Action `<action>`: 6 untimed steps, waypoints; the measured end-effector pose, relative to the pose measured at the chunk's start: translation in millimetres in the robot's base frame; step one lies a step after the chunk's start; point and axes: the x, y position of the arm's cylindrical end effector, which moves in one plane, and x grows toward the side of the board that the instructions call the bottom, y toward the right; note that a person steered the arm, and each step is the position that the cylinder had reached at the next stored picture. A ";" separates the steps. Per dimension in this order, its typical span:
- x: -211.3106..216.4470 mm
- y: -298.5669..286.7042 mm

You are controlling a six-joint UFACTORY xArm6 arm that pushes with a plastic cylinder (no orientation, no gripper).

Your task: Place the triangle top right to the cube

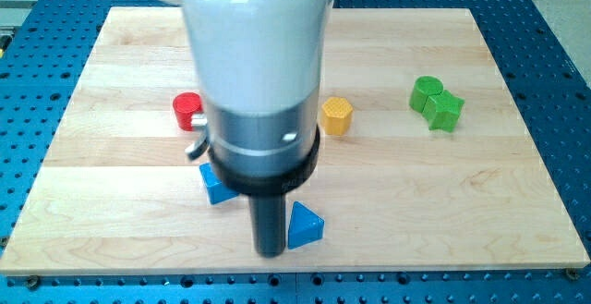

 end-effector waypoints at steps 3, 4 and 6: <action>-25.9 71.6; -43.4 102.1; -91.3 98.0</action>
